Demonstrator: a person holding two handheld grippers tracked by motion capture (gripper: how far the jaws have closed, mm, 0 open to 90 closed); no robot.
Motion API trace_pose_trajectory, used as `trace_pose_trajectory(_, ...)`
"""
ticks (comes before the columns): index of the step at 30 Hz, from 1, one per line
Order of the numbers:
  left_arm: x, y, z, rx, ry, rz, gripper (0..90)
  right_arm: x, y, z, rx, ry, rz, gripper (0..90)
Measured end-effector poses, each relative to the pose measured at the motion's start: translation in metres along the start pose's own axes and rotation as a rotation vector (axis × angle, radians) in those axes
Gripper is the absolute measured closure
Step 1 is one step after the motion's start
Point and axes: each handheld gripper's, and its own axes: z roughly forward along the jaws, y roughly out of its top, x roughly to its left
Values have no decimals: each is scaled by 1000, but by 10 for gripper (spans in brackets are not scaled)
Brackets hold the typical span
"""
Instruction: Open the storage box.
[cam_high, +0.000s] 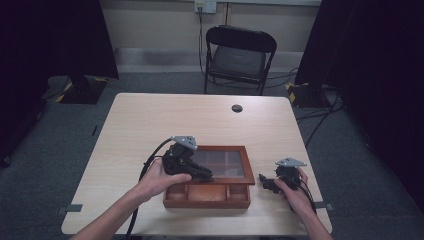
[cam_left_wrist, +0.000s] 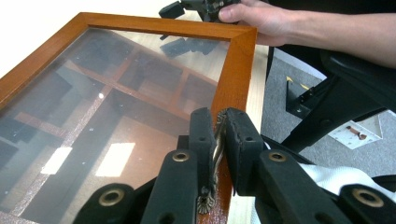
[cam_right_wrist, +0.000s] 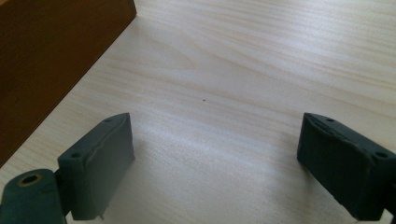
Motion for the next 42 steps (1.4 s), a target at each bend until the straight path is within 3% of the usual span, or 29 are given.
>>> trace_pose_trajectory(42, 1, 23, -16, -37, 41, 9, 814, 0, 0, 0, -2, 0, -2, 99)
